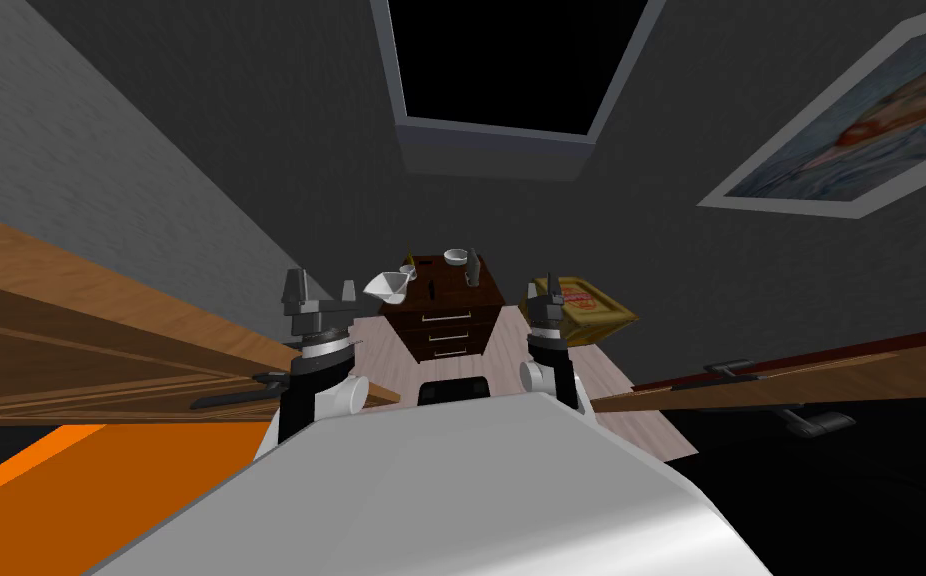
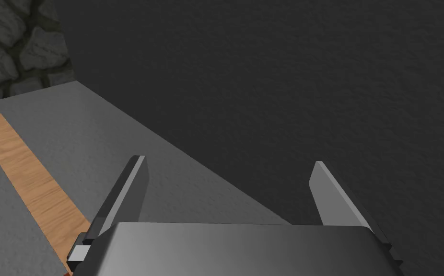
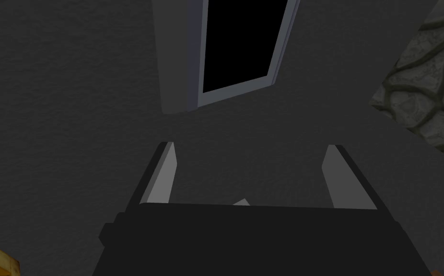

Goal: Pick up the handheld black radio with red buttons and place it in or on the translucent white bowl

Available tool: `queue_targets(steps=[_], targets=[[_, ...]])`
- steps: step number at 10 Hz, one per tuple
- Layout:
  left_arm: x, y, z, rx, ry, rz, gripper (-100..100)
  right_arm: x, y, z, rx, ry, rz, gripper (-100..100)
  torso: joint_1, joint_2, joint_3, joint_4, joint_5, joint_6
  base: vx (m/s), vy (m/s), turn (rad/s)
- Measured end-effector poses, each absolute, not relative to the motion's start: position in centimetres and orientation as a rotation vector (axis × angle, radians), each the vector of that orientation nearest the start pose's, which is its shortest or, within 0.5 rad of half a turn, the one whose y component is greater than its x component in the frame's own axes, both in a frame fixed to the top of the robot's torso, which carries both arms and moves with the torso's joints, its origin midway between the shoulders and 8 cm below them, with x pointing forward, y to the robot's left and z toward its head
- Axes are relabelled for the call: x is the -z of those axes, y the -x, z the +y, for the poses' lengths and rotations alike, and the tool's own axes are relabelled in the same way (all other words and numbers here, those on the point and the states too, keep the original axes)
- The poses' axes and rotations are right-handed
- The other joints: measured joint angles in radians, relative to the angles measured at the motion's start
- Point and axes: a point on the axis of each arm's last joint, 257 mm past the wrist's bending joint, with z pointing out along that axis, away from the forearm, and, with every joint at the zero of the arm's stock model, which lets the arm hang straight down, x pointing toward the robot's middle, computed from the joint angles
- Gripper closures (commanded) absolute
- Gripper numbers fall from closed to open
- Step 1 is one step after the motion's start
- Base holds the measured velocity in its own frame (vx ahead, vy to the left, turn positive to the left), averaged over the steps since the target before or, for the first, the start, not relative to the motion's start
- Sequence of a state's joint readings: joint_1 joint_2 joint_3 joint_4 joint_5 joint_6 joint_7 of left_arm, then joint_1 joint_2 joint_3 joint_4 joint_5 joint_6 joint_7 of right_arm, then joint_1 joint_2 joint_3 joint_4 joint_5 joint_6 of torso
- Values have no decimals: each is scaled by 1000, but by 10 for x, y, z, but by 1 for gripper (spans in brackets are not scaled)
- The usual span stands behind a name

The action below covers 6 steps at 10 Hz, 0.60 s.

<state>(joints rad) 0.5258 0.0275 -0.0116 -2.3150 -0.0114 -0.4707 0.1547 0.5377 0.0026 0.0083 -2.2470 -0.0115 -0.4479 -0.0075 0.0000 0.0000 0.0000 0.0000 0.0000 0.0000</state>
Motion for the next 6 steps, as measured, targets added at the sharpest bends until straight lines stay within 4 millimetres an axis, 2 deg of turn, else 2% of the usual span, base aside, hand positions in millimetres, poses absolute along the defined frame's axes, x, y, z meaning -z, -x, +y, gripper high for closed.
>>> queue_targets(steps=[6], targets=[[-10, -361, 273, 1572, 815, 673, -100, 13, -355, -286, -1282, -768, 680, 0, -4, -3, -2, -1, -1, 0, 30, -53, -11]])
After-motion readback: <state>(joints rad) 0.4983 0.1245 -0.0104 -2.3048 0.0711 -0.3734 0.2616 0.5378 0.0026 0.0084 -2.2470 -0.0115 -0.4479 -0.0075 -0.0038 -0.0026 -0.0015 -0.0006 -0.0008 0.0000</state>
